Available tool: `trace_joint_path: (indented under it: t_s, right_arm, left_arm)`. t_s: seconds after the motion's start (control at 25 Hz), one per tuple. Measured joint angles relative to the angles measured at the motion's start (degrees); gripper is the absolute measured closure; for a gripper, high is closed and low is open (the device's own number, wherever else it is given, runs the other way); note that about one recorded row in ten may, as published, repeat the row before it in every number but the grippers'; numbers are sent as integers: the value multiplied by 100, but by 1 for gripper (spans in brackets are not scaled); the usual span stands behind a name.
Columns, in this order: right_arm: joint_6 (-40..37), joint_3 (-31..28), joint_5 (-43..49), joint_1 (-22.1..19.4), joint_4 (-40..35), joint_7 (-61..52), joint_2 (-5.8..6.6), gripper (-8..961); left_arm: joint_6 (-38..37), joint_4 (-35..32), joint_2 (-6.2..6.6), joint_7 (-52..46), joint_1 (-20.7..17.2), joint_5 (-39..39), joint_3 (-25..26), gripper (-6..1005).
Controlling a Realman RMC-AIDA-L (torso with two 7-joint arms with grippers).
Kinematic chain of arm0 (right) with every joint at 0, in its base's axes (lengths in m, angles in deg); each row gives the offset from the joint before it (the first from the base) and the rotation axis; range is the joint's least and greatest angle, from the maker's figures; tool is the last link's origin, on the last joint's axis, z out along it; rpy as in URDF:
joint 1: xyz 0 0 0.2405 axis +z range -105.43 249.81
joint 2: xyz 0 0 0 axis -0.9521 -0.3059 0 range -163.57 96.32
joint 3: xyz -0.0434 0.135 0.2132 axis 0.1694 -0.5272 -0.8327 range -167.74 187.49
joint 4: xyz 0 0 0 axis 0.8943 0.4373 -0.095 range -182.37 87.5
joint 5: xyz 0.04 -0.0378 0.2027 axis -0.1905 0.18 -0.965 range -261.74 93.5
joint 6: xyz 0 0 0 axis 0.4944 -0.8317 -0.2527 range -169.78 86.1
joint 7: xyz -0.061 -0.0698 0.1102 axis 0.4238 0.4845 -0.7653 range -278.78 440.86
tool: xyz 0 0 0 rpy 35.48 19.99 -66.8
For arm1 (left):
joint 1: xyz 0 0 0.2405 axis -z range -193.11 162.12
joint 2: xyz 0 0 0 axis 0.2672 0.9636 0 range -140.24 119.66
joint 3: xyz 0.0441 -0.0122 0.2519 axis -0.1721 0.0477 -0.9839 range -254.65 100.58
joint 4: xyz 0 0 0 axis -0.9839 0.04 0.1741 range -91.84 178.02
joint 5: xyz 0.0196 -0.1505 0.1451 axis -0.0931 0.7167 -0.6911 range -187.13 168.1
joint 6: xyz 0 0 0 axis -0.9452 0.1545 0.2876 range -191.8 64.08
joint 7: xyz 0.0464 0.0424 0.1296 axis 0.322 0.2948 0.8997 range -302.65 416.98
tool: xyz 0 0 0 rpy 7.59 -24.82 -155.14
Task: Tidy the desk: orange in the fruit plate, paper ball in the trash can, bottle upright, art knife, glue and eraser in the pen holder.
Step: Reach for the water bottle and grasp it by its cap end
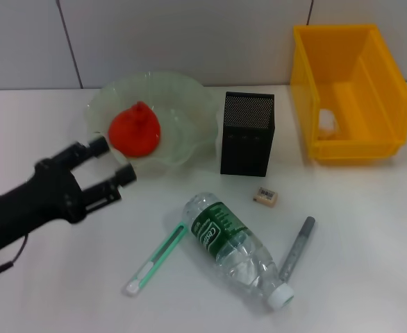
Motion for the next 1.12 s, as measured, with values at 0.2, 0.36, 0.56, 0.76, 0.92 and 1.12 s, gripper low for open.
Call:
trace_joint_path:
  t_s: [0.2,0.36,0.56,0.76,0.92,1.12]
  right_arm:
    - [-601,376,612,-14,303,-799,204,185]
    - [-847,664,1164,59,663,-1431,300,185]
    - [-993,1169,1960,325,1527,-2775,455,185]
    - [-1424,1578,2919,993,1906,-4147,641,185]
    - [-1682,2159,3839,1804,1813,-5123,694,186]
    - [-1639,2817,4658,2379,1768,-5857,656,186]
  left_arm:
    - [-15,-106,58,-115,-31,-4,-223,180]
    - [69,-140,60,-66,-35,-8,-209,180]
    - [182,-230,40,38,-47,-9,-188,180]
    - [353,-269,88,145,-74,-32,-191,180]
    - [393,-270,106,186,-99,-60,-174,180]
    - [411,-276,113,331,-160,-70,-40,180]
